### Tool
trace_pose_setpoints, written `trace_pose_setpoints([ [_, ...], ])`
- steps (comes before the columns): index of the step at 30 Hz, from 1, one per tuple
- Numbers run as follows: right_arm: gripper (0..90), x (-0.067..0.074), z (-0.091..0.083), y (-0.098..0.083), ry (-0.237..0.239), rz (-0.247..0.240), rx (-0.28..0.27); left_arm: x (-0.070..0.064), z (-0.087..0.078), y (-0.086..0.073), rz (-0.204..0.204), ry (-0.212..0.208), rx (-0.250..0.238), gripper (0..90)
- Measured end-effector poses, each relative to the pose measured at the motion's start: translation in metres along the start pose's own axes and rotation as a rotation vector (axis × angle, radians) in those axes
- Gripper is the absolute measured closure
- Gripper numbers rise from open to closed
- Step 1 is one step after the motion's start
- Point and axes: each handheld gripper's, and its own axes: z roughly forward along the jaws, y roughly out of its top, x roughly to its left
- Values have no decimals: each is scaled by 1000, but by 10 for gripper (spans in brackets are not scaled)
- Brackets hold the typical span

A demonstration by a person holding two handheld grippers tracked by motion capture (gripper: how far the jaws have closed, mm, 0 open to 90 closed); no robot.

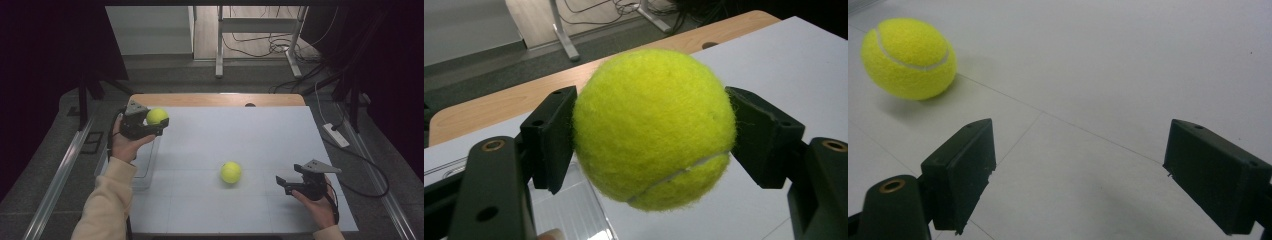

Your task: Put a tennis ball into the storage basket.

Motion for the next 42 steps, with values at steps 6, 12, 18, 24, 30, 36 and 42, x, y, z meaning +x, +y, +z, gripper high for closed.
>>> trace_pose_setpoints([
  [6,133,0,-1,0,1,-4,-2,10,1,-2,-13,30,12,268],
  [12,133,0,0,0,3,-5,-4,18,1,-4,-23,58,16,268],
  [18,133,1,0,0,2,-6,-3,24,0,-6,-36,71,14,268],
  [24,133,1,0,0,4,-8,-2,28,-1,-7,-41,83,15,268],
  [30,133,1,0,0,2,-7,0,32,-1,-7,-49,97,9,268],
  [36,133,1,1,0,2,-8,3,34,0,-5,-47,108,10,268],
  [42,132,1,1,0,1,-6,5,40,3,-3,-53,122,22,268],
])
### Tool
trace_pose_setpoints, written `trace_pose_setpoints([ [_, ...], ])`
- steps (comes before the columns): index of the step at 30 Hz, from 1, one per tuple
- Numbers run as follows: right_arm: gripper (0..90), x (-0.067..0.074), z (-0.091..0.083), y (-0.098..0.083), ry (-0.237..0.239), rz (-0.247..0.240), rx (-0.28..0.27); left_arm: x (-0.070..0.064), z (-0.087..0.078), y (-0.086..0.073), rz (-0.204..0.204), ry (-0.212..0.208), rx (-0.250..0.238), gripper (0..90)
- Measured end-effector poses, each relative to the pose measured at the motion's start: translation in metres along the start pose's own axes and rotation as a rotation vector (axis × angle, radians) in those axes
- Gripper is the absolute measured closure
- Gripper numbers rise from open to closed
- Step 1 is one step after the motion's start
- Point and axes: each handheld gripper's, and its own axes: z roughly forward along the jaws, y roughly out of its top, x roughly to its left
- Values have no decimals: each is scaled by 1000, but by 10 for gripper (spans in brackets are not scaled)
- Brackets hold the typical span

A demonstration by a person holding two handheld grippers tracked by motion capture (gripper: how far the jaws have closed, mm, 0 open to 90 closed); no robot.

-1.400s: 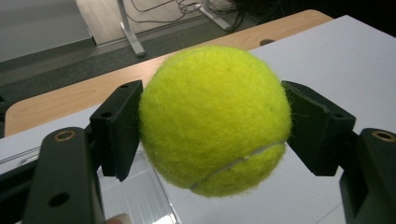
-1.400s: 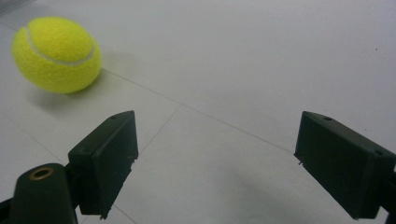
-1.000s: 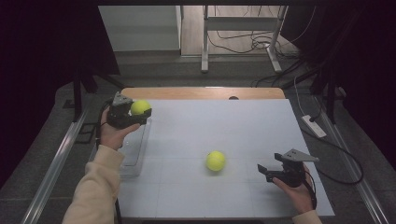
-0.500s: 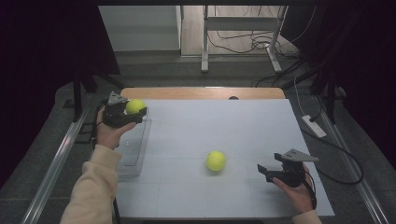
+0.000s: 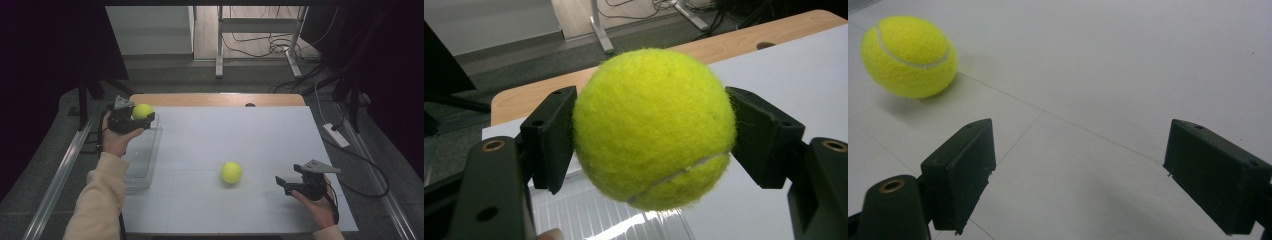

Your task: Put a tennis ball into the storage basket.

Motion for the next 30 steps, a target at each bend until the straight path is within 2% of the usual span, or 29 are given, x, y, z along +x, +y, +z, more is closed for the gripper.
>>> trace_pose_setpoints([
  [15,132,-1,0,0,-1,3,0,19,2,3,-23,53,16,268],
  [30,132,-1,0,0,-3,6,0,30,4,3,-34,83,29,268],
])
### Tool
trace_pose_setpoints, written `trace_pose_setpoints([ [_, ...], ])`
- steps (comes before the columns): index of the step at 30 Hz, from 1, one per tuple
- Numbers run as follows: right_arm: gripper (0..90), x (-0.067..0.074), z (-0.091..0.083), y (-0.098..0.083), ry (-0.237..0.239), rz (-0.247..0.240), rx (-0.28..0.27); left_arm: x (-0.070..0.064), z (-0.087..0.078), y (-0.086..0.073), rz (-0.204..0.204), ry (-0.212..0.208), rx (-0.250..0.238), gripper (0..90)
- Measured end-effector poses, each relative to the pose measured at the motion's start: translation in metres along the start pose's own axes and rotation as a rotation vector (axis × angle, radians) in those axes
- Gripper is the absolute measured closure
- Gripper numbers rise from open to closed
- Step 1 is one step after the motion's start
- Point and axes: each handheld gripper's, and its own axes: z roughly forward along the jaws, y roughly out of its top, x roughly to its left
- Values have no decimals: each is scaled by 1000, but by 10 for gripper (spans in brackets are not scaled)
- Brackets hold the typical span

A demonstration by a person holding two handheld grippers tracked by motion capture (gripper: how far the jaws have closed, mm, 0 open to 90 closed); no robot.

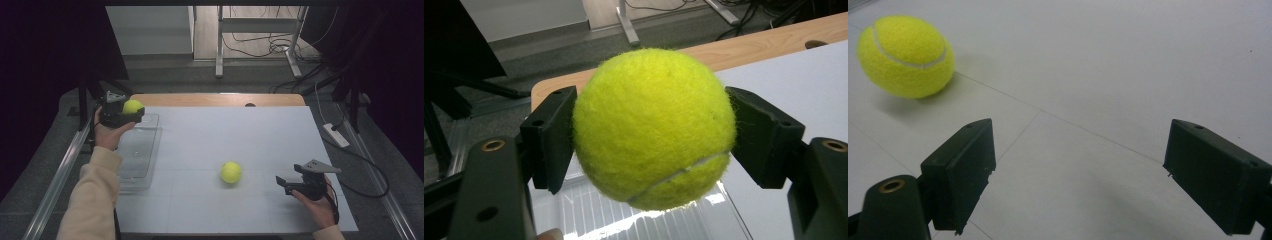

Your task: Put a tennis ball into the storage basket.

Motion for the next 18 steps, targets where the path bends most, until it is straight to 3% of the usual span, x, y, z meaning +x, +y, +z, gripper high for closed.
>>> trace_pose_setpoints([
  [18,133,-1,0,0,-3,3,4,13,5,-3,-22,33,28,267],
])
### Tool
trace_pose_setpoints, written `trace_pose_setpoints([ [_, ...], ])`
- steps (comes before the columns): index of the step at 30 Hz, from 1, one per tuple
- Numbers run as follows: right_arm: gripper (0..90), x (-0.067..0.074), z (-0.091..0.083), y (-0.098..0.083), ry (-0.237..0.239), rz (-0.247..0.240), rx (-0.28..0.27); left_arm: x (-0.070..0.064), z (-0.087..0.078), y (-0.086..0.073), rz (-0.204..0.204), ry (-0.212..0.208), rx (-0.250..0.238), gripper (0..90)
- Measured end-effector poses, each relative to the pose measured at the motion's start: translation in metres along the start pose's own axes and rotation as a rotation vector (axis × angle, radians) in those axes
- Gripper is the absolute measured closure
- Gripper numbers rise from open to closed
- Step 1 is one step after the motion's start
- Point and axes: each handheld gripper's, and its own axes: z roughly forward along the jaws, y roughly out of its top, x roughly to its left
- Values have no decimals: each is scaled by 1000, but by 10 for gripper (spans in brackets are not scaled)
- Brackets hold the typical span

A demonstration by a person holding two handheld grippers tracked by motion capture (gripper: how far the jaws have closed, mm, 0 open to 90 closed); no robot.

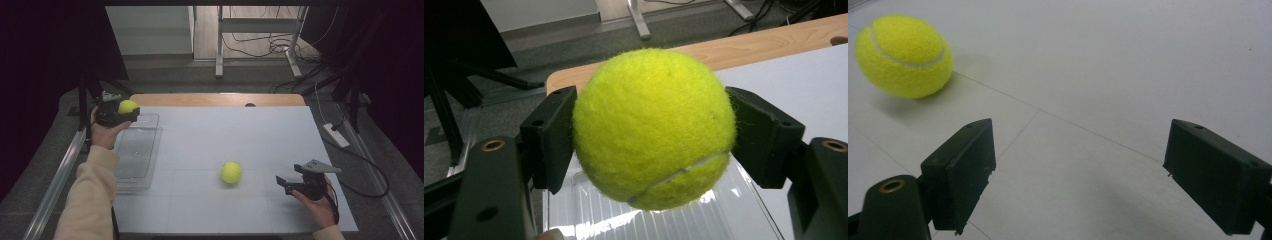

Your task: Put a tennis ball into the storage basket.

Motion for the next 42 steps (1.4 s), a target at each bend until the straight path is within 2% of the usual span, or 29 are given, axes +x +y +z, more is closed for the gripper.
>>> trace_pose_setpoints([
  [13,133,0,0,0,0,-1,1,8,11,-4,-12,21,53,267],
  [18,133,-1,1,-1,1,2,0,10,17,-6,-12,29,89,267],
  [29,133,-1,1,-1,-1,3,1,11,30,-10,7,50,147,267],
  [42,133,-1,1,-1,-2,2,2,13,40,-14,22,57,199,267],
])
